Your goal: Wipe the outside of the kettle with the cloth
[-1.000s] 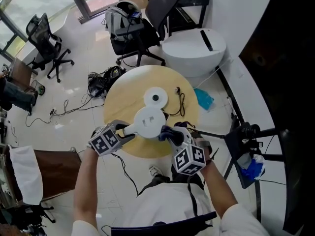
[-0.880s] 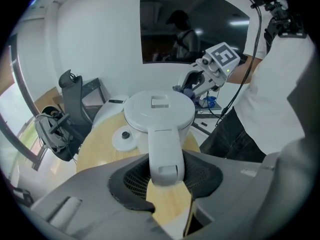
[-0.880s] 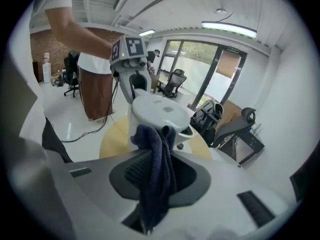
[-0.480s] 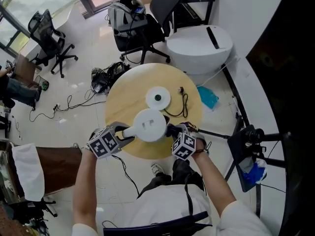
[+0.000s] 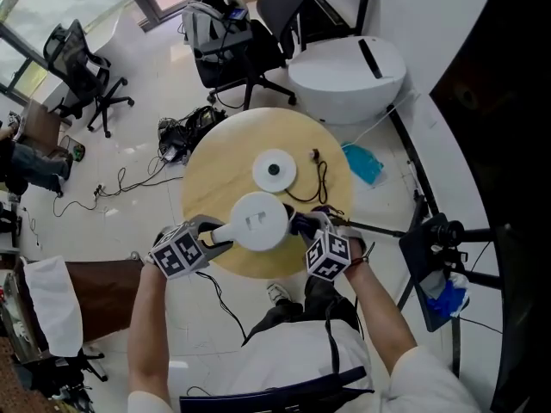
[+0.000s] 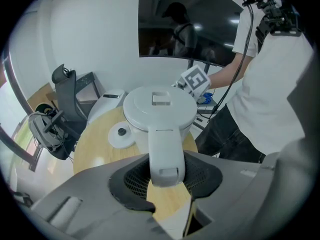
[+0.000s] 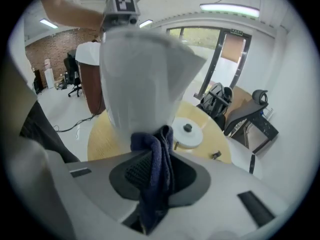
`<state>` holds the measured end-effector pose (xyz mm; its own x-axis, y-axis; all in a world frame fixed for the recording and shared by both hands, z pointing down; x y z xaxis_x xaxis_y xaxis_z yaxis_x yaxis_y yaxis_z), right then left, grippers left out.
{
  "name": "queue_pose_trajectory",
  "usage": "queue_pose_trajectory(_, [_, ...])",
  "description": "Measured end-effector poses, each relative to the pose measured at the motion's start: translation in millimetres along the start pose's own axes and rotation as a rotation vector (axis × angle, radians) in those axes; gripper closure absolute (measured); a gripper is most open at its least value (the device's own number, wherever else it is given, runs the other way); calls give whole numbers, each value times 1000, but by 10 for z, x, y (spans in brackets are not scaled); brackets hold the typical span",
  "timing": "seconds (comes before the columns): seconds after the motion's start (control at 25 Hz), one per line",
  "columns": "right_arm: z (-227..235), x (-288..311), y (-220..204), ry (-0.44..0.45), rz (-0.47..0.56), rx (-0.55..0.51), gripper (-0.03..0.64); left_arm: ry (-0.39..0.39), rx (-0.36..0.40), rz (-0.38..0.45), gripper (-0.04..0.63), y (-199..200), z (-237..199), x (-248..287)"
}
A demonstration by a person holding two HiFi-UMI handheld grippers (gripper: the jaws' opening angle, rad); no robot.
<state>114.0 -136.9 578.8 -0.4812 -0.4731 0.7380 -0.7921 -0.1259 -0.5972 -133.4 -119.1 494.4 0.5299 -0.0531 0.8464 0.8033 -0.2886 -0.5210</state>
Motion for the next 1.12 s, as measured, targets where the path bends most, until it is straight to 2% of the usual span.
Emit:
queue_pose_trajectory(0.2, [160, -613, 332, -19, 121, 8, 534, -3, 2, 10, 439, -7, -23, 2])
queue_pose_trajectory(0.36, [185, -870, 463, -74, 141, 23, 532, 9, 19, 32, 439, 4, -29, 33])
queue_pose_trajectory(0.44, [195, -904, 461, -103, 130, 53, 532, 27, -5, 75, 429, -14, -29, 37])
queue_pose_trajectory(0.48, [206, -917, 448, -115, 121, 76, 532, 35, -38, 112, 420, -27, -24, 10])
queue_pose_trajectory(0.56, [251, -974, 412, -151, 98, 126, 532, 64, -121, 224, 318, -62, -4, -138])
queue_pose_trajectory(0.64, [328, -1055, 389, -193, 77, 160, 532, 147, -194, 370, 265, -66, 30, -396])
queue_pose_trajectory(0.72, [405, -1112, 391, -221, 71, 178, 532, 271, -256, 467, 287, -14, 101, -645])
queue_pose_trajectory(0.8, [470, -1114, 397, -238, 65, 175, 532, 373, -317, 500, 391, 78, 224, -731])
queue_pose_trajectory(0.84, [513, -1091, 392, -244, 60, 172, 532, 403, -347, 514, 407, 149, 303, -714])
queue_pose_trajectory(0.92, [634, -1009, 380, -238, 61, 160, 532, 435, -414, 562, 404, 318, 473, -618])
queue_pose_trajectory(1.0, [768, -894, 378, -193, 82, 137, 532, 468, -492, 597, 405, 448, 596, -465])
queue_pose_trajectory(1.12, [873, -742, 375, -77, 115, 103, 532, 572, -578, 541, 408, 588, 606, -208])
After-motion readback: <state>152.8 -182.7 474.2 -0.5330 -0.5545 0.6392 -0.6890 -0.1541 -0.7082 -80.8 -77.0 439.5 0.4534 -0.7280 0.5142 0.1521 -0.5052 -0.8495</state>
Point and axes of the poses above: the fingertips, and each gripper's own axes: x forward along the fingers, z to its right, y out of its top, the point moved 9 cm from there along -x, backward along the fingers, and after that the axes turned 5 degrees about -y, right-handed, at the moved point
